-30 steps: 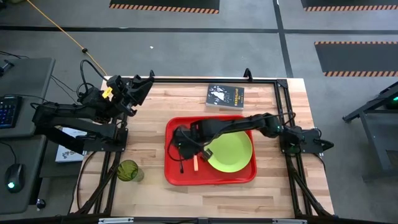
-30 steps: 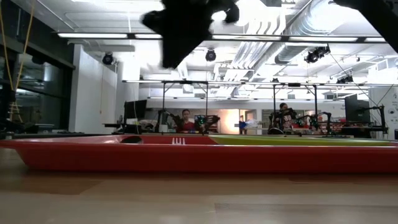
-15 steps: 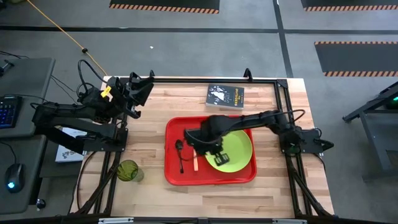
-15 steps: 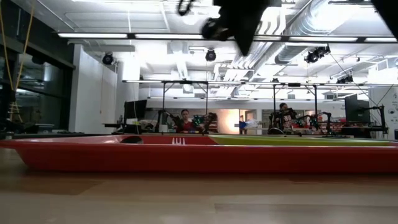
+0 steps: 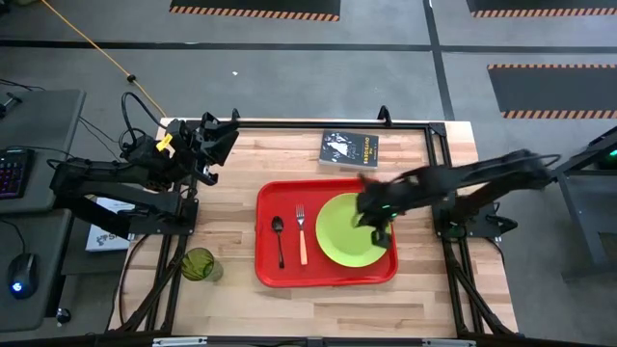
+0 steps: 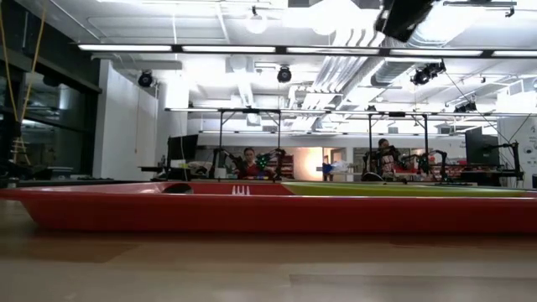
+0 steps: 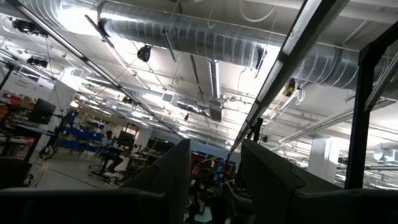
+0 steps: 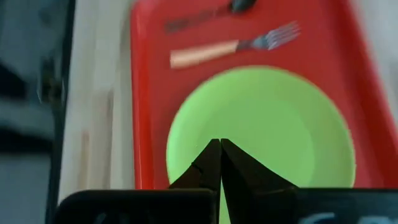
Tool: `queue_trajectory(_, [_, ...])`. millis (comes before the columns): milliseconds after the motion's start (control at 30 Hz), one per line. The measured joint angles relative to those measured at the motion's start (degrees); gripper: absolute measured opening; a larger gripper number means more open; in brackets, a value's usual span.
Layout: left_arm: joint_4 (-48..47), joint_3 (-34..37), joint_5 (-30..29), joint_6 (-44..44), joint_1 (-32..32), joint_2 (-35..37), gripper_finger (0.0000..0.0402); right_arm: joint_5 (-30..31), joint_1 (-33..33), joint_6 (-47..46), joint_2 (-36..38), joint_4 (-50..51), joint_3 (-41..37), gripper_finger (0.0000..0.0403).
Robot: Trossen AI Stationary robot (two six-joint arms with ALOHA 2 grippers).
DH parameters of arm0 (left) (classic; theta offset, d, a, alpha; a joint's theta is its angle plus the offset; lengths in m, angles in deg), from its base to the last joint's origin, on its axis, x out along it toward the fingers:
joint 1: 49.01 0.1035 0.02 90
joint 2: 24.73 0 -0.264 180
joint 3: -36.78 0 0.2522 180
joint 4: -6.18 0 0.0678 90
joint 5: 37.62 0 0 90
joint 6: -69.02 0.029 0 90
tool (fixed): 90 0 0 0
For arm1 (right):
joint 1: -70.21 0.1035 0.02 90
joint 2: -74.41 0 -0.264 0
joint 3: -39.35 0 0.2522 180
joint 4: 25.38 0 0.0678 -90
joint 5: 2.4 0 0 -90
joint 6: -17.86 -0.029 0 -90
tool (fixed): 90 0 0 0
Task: Pick and place plate/cup/fork/spoon on tray
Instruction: Put the green cup on the red serving tray to the top of the black spoon
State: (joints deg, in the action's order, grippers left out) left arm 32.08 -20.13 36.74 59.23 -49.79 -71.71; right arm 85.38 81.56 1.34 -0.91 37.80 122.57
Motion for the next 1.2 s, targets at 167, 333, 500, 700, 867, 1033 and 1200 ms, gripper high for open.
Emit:
queue_trajectory(167, [0.0,0.0,-0.1,0.0,0.0,0.0,0.0131,5.6,1.4,-8.0,14.3,-12.1,-10.9,0.0])
queue_trajectory(333, [0.0,0.0,-0.1,0.0,0.0,0.0,0.0131,10.8,2.6,-10.7,24.5,-21.0,-17.6,0.0])
queue_trajectory(500, [-1.1,0.0,-0.2,0.0,0.0,0.0,0.0131,14.6,3.0,-10.6,30.8,-25.6,-19.7,0.0])
queue_trajectory(700, [-3.4,0.0,-0.2,-0.2,0.0,0.0,0.0131,16.6,3.0,-9.1,35.4,-28.4,-19.7,0.0])
queue_trajectory(867, [-3.8,0.0,-0.2,-0.6,0.0,0.0,0.0131,16.8,3.0,-9.0,37.4,-29.3,-19.7,0.0])
queue_trajectory(1033, [-3.9,0.0,-0.2,-0.8,0.0,0.0,0.0131,16.8,3.0,-7.3,37.6,-30.6,-19.7,0.0])
queue_trajectory(1200, [-5.3,0.0,-0.2,-4.0,0.0,0.0,0.0131,16.8,3.0,-5.8,37.5,-32.2,-19.7,0.0])
